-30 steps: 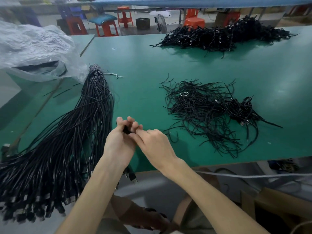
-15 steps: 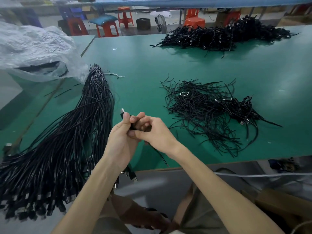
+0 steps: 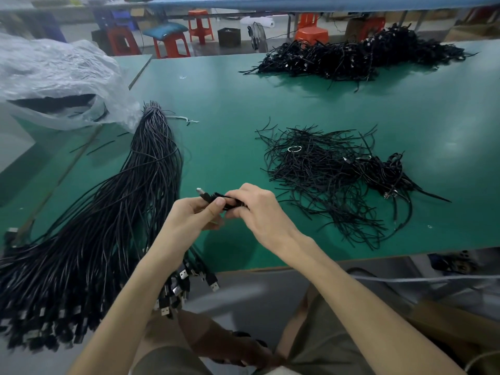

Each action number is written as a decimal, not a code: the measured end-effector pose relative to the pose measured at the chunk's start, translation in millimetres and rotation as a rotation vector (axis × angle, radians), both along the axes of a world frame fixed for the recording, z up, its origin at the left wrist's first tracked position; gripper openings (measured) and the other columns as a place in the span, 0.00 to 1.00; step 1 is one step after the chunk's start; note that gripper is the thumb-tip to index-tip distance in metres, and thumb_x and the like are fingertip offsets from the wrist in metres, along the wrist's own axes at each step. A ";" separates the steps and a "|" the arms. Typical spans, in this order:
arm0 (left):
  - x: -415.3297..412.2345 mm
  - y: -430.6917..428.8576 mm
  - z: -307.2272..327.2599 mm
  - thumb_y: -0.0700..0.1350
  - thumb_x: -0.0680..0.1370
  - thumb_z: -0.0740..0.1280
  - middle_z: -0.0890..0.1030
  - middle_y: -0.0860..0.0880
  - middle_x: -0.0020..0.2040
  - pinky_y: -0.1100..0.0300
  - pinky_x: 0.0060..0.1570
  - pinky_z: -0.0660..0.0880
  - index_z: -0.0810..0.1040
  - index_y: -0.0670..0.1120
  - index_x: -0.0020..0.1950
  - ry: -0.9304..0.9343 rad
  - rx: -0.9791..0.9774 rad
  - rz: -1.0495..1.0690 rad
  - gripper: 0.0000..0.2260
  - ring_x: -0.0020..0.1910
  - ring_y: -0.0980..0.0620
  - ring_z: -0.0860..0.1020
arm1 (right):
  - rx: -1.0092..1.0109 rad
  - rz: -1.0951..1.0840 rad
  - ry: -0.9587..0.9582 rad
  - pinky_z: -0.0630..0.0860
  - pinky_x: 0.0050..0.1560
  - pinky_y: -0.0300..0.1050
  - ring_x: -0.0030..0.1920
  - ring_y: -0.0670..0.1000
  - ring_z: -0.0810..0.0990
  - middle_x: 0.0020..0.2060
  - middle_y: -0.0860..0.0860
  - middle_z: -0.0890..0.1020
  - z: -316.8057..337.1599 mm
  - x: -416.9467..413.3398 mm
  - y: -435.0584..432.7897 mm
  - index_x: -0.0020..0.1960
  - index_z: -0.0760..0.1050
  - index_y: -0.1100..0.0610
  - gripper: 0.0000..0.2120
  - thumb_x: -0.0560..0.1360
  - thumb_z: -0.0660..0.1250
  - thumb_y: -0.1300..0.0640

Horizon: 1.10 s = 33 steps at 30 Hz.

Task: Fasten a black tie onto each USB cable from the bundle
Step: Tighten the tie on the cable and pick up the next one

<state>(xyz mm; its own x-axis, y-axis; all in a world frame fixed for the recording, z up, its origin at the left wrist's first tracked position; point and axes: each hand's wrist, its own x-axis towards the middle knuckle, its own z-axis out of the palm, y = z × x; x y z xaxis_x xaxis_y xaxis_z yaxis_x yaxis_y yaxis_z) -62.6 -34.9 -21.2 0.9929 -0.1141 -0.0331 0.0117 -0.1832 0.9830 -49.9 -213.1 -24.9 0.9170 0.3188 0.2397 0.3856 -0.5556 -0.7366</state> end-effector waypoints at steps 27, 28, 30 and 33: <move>10.5 6.6 1.3 0.56 0.86 0.55 0.75 0.56 0.31 0.68 0.32 0.70 0.78 0.50 0.53 -0.031 0.816 -0.422 0.16 0.28 0.62 0.73 | -0.252 0.046 -0.303 0.80 0.45 0.54 0.45 0.53 0.76 0.45 0.55 0.81 -14.9 -19.4 -1.9 0.61 0.79 0.62 0.17 0.75 0.65 0.75; 9.0 4.4 -0.1 0.55 0.87 0.54 0.74 0.57 0.32 0.71 0.33 0.69 0.77 0.49 0.55 -0.025 0.778 -0.428 0.16 0.29 0.65 0.74 | -0.258 0.043 -0.310 0.80 0.44 0.54 0.44 0.52 0.76 0.44 0.54 0.81 -15.2 -18.7 -2.3 0.61 0.78 0.60 0.18 0.75 0.66 0.74; 6.1 1.9 -2.7 0.53 0.87 0.53 0.77 0.54 0.37 0.76 0.36 0.69 0.76 0.48 0.56 -0.025 0.708 -0.448 0.15 0.35 0.67 0.76 | -0.282 0.061 -0.315 0.80 0.45 0.55 0.46 0.52 0.76 0.43 0.53 0.81 -15.3 -16.8 -2.9 0.60 0.77 0.60 0.14 0.77 0.68 0.71; 5.9 1.7 -8.0 0.53 0.87 0.52 0.77 0.49 0.38 0.71 0.35 0.69 0.74 0.48 0.53 -0.007 0.643 -0.489 0.15 0.35 0.59 0.75 | -0.279 0.089 -0.368 0.80 0.45 0.54 0.46 0.53 0.77 0.42 0.53 0.81 -16.4 -14.4 -4.8 0.57 0.79 0.61 0.11 0.76 0.70 0.70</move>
